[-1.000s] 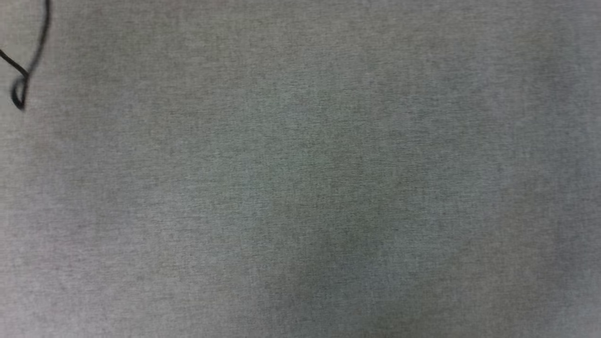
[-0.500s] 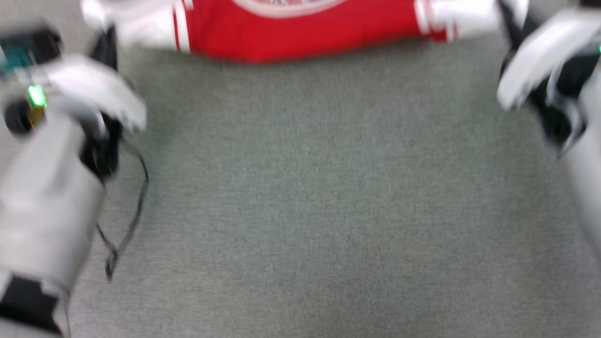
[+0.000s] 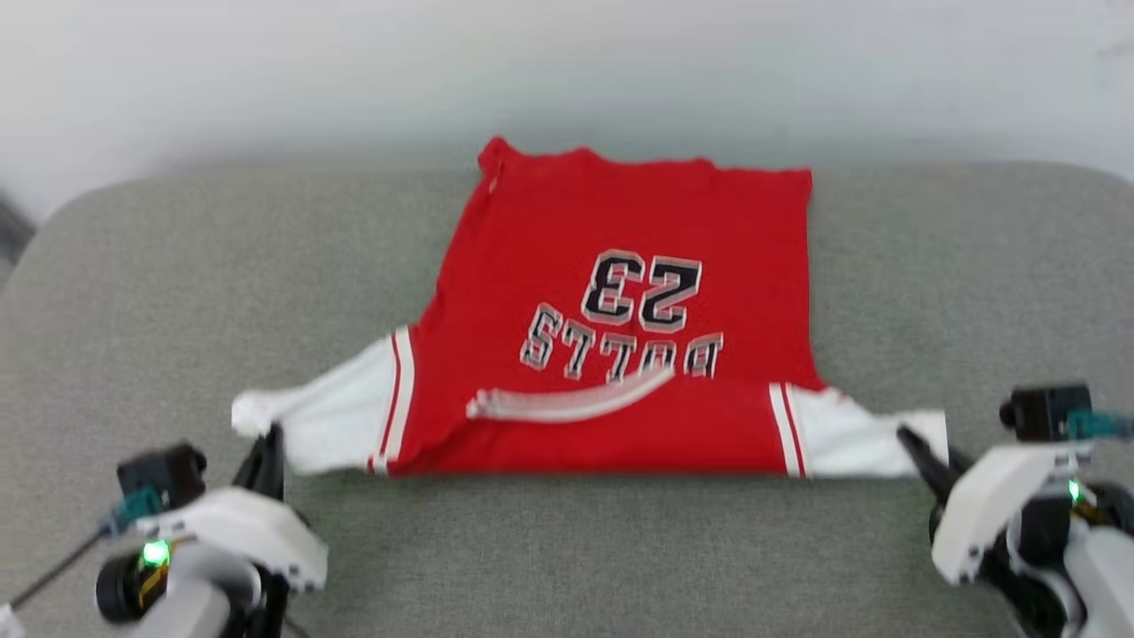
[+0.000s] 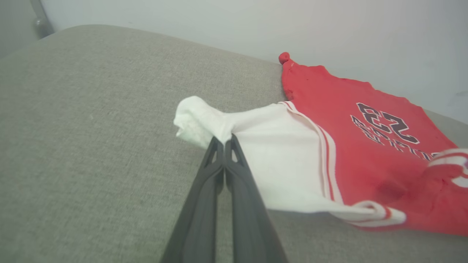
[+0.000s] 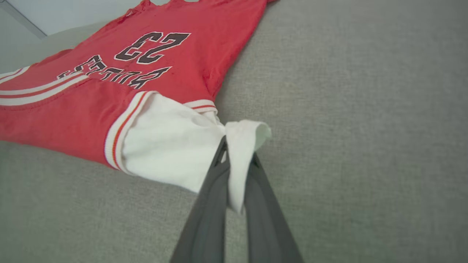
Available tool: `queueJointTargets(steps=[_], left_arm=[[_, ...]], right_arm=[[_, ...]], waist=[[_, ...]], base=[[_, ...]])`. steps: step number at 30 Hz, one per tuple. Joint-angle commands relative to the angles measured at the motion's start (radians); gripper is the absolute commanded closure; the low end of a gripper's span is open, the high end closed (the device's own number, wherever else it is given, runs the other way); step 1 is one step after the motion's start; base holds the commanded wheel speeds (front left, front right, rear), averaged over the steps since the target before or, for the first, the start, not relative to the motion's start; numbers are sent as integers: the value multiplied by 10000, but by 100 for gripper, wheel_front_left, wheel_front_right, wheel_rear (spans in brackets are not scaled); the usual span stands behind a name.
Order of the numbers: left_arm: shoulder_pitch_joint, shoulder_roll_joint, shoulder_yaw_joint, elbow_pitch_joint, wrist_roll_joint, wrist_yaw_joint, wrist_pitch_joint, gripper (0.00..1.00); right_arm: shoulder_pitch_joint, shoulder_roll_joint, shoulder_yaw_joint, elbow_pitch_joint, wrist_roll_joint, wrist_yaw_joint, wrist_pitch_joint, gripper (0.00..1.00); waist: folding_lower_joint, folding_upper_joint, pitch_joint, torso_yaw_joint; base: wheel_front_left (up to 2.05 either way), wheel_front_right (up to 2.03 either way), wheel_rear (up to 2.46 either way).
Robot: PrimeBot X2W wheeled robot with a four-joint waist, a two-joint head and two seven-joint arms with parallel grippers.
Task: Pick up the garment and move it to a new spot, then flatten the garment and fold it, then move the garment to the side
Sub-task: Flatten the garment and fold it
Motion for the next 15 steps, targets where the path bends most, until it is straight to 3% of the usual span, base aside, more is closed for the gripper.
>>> queueJointTargets(steps=[1, 10, 11, 12, 15], left_arm=[[607, 134, 36, -388, 7, 265, -44, 100], [3492, 830, 155, -3162, -320, 1638, 243, 100], [3723, 913, 124, -3402, -312, 1783, 298, 100], [4156, 1073, 104, -3992, -265, 2105, 390, 100], [4277, 1191, 52, -4451, -131, 2320, 441, 100]], right_arm=[[637, -56, -197, -309, -203, -10, 128, 100], [4149, 730, -1708, -2116, -1060, -10, 1637, 99], [4496, 862, -1923, -2313, -1185, -12, 1791, 87], [5274, 1289, -2377, -2837, -1516, -10, 2172, 0], [5419, 1541, -2832, -3400, -1753, -9, 2233, 0]], waist=[[4, 0, -392, 33], [4, 0, -720, 148], [4, 0, -725, 181], [4, 0, -750, 262], [4, 0, -746, 362]], base=[[0, 0, 0], [0, 0, 0], [0, 0, 0], [0, 0, 0], [0, 0, 0]])
